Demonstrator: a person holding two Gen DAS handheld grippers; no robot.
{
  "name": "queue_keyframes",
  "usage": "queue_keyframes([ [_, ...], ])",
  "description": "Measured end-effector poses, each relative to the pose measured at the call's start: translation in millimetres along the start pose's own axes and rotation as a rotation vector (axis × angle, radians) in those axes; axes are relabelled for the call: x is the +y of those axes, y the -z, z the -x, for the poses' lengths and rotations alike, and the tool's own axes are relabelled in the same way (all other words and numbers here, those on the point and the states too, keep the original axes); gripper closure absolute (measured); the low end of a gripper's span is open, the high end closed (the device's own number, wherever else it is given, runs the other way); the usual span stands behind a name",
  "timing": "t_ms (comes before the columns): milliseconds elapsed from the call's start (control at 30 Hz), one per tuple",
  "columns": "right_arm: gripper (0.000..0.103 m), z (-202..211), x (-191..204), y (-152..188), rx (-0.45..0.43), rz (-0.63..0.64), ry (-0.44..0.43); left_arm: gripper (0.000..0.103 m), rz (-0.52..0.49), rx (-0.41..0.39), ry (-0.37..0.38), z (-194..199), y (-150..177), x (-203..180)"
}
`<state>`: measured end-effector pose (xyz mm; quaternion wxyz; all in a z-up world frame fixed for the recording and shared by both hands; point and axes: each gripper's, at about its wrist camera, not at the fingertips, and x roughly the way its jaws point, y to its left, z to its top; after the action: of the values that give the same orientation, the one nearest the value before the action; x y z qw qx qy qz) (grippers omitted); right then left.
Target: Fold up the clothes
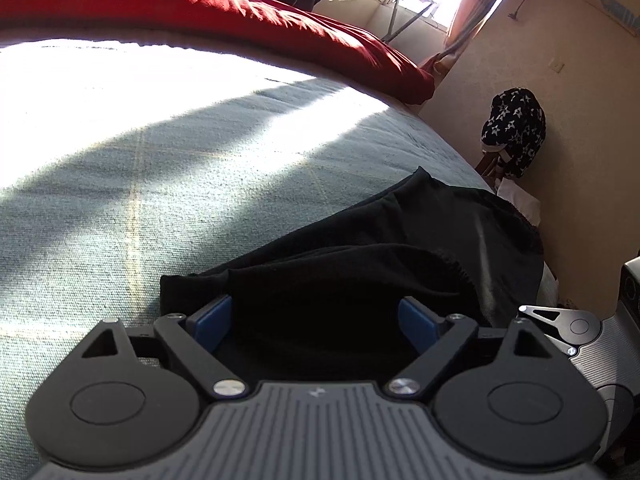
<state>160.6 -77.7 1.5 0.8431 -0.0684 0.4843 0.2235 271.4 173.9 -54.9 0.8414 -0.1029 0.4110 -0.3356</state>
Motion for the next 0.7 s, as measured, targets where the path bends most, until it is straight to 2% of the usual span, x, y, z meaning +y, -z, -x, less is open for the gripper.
queue_keyframes([
  [167,0.000,12.8,-3.4,-2.4,-0.028,0.021,-0.009,0.014,-0.014,-0.008,-0.035,6.0,-4.9,-14.3],
  [300,0.000,40.6,-16.6,-0.6,-0.126,-0.004,-0.064,0.014,-0.023,-0.014,-0.049,10.6,-4.6,-25.1],
  [400,0.000,50.0,-23.4,-5.1,-0.187,-0.016,-0.059,0.014,-0.003,0.035,-0.115,1.1,0.8,-23.8],
  [500,0.000,55.5,-31.7,-8.6,-0.240,-0.028,-0.047,0.014,-0.054,0.019,-0.150,6.4,0.1,-37.0],
  [700,0.000,45.0,-71.7,1.2,-0.281,-0.083,-0.046,0.014,-0.153,-0.042,-0.269,28.9,10.0,-72.4],
])
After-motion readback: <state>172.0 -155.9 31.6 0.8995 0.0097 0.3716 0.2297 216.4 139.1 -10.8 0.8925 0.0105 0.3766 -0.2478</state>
